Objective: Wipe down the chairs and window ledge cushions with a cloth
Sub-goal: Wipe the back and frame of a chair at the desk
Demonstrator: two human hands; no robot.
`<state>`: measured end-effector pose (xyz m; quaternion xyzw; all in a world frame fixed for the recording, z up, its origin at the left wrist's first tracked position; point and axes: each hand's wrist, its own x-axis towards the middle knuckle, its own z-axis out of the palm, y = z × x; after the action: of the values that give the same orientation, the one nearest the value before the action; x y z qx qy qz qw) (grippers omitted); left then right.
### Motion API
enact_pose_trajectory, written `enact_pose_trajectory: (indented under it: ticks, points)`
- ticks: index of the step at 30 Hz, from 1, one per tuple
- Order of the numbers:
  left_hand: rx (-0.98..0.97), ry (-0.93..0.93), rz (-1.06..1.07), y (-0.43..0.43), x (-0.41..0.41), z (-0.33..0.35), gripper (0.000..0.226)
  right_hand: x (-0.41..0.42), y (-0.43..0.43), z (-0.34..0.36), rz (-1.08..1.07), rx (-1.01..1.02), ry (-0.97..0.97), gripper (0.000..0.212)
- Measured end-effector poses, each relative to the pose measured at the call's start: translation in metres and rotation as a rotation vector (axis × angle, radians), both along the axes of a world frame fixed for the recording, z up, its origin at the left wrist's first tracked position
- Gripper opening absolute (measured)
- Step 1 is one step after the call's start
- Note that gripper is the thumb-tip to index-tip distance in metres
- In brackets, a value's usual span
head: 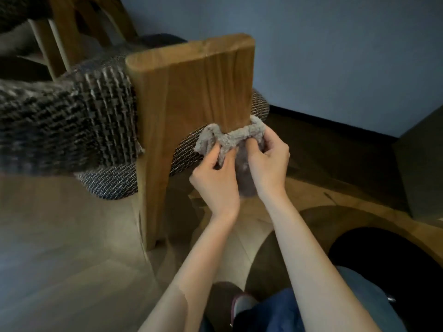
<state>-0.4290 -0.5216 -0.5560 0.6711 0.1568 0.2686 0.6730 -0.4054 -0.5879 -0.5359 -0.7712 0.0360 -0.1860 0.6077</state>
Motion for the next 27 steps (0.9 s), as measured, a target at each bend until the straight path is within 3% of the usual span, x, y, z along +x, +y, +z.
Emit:
enact_pose_trajectory:
  ticks: [1,4,7,14,17,21,27]
  points:
    - [-0.039,0.03,0.019,-0.002,-0.001,0.01,0.008,-0.002,0.001,0.011,0.02,0.018,-0.006,0.034]
    - [-0.154,0.145,0.114,-0.008,-0.011,0.046,0.032,-0.012,0.009,0.048,0.05,0.129,0.032,0.039]
    - [-0.234,0.257,0.127,-0.011,-0.024,0.084,0.033,-0.024,0.014,0.084,0.067,0.172,0.092,0.042]
    - [-0.414,0.39,0.256,-0.01,-0.043,0.184,0.018,-0.039,0.017,0.177,0.17,-0.036,0.054,0.036]
    - [-0.505,0.465,0.317,0.003,-0.051,0.222,0.017,-0.04,0.021,0.209,0.305,-0.146,0.191,0.032]
    - [-0.473,0.563,0.374,0.032,-0.064,0.274,0.015,-0.042,0.031,0.257,0.488,-0.159,0.463,0.027]
    - [-0.169,0.527,0.149,0.08,-0.074,0.364,0.01,-0.042,0.054,0.345,0.524,-0.097,0.544,0.032]
